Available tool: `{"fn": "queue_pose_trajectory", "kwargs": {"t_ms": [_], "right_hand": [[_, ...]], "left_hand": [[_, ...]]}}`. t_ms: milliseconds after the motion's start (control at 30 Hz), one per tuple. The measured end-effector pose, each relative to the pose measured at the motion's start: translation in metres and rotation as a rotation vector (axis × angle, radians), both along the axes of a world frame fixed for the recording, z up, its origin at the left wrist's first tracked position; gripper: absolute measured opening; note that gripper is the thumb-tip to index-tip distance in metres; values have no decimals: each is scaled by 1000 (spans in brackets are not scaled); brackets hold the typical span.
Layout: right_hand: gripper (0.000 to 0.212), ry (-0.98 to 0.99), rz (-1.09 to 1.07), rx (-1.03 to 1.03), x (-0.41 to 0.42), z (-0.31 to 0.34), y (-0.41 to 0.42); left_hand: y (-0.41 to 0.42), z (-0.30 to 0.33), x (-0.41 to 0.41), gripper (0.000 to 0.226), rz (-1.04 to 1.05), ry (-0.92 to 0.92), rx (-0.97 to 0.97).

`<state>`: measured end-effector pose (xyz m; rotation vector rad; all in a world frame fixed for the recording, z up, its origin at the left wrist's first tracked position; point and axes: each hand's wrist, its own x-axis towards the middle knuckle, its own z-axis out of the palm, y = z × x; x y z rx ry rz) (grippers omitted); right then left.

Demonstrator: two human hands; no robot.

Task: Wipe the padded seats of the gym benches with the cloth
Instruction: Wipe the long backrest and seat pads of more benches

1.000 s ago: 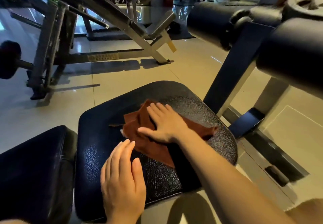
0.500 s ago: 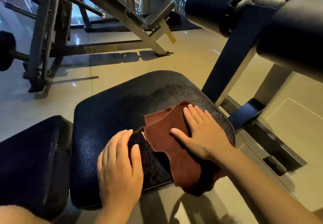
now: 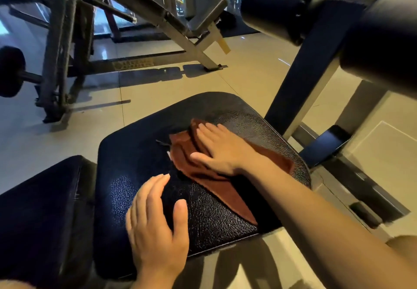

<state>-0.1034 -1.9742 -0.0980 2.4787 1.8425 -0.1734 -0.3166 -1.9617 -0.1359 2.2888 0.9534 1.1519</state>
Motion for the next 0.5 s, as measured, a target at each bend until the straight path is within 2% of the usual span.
{"fn": "queue_pose_trajectory", "kwargs": {"t_ms": [167, 233, 300, 333, 400, 500], "right_hand": [[68, 52, 239, 21, -88, -5, -8], [65, 97, 203, 47, -102, 4, -21], [63, 150, 41, 166, -113, 11, -43], [60, 142, -89, 279, -121, 11, -57], [55, 37, -357, 464, -140, 8, -89], [57, 33, -526, 407, -156, -9, -115]], "left_hand": [[0, 6, -4, 50, 9, -85, -80], [0, 11, -10, 51, 15, -118, -142], [2, 17, -17, 51, 8, -111, -207], [5, 17, -19, 51, -9, -57, -221], [10, 14, -24, 50, -48, 164, -151], [8, 5, -27, 52, -76, 459, -3]]}}
